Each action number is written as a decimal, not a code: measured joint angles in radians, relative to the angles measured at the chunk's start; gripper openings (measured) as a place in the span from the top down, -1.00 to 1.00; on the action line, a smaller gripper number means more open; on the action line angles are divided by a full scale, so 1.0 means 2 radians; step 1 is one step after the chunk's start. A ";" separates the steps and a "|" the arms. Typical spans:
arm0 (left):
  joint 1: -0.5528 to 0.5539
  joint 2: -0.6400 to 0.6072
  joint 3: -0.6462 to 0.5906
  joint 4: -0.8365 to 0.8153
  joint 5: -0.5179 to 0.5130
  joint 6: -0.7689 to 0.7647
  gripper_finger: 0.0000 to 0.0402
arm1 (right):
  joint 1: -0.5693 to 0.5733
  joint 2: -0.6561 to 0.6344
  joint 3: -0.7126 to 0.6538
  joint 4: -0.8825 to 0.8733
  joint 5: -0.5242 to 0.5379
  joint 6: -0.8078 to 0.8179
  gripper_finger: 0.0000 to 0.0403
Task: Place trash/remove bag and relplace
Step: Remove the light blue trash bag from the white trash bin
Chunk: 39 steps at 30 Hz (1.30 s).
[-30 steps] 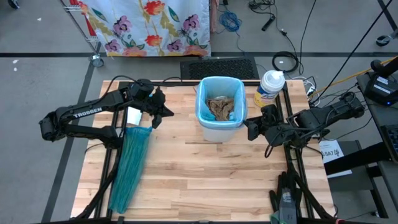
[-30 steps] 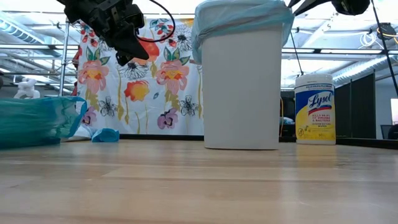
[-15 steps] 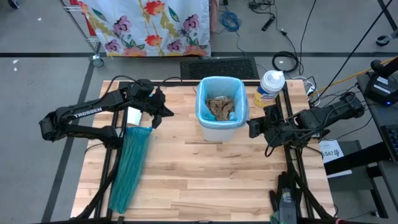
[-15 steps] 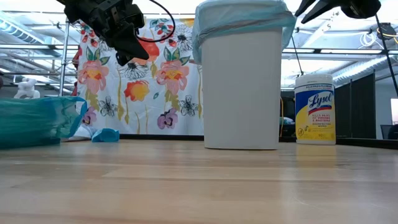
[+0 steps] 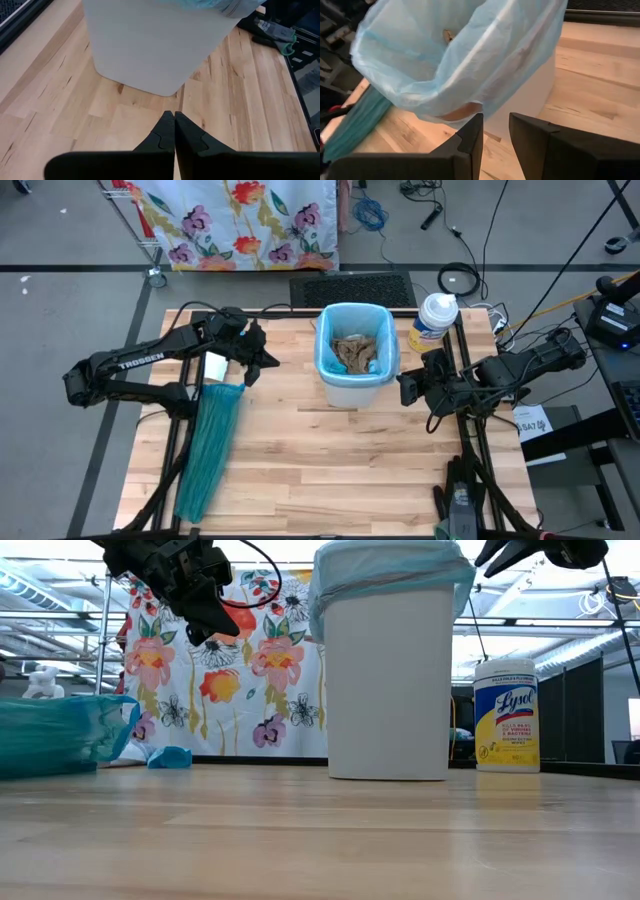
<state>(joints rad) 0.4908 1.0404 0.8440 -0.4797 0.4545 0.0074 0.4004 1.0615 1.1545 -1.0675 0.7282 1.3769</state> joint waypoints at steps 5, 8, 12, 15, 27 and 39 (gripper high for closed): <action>0.000 0.000 0.000 0.000 0.000 0.000 1.00 | -0.001 0.000 0.000 0.002 0.000 0.014 0.57; 0.000 0.000 0.000 0.000 0.000 0.000 1.00 | -0.001 0.000 0.000 -0.007 0.000 0.041 0.51; 0.000 0.000 0.000 0.000 0.000 0.000 1.00 | -0.001 0.000 0.000 -0.023 -0.001 0.104 0.32; 0.000 0.000 0.000 0.000 0.000 0.000 1.00 | -0.001 0.000 0.000 -0.044 -0.001 0.148 0.13; 0.000 0.000 0.000 0.000 0.000 0.002 1.00 | -0.001 0.000 0.000 -0.022 -0.014 0.148 -0.14; 0.000 0.000 0.000 0.000 0.000 0.001 1.00 | -0.014 0.000 0.000 0.045 0.002 0.061 -0.08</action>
<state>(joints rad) 0.4905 1.0405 0.8439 -0.4792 0.4549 0.0090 0.3732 1.0611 1.1545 -0.9779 0.7330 1.4986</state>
